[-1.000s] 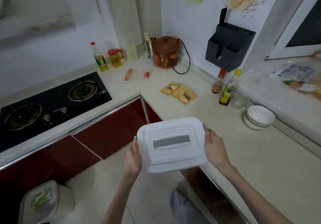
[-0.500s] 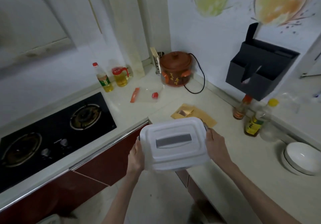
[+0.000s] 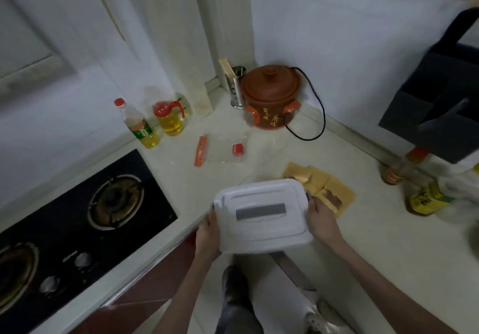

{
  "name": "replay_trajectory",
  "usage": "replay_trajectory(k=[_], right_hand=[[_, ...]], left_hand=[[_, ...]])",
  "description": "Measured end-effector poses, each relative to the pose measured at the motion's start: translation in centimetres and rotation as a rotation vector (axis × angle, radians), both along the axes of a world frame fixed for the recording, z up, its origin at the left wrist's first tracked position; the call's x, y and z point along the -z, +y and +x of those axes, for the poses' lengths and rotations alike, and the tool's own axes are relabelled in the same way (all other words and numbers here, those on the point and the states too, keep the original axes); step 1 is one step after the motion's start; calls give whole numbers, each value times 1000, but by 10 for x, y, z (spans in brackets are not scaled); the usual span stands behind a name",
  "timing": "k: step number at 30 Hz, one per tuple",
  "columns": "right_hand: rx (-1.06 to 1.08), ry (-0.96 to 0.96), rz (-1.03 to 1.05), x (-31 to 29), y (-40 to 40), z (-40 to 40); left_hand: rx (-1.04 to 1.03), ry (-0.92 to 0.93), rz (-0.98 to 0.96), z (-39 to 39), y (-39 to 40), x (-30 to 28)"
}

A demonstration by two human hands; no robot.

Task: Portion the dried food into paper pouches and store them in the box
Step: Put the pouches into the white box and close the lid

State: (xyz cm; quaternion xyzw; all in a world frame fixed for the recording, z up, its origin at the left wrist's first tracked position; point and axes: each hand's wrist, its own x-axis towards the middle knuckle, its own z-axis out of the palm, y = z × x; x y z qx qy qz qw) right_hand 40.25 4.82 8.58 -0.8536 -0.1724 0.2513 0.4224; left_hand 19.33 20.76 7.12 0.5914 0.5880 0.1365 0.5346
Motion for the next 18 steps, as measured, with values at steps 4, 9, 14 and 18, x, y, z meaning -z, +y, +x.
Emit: replay_trajectory(k=[4, 9, 14, 18], right_hand=[[90, 70, -85, 7, 63, 2], [186, 219, -140, 22, 120, -3], [321, 430, -82, 34, 146, -8], [385, 459, -69, 37, 160, 1]], left_hand=[[155, 40, -81, 14, 78, 1], [389, 149, -61, 25, 164, 5], [496, 126, -119, 42, 216, 19], [467, 2, -158, 57, 243, 22]])
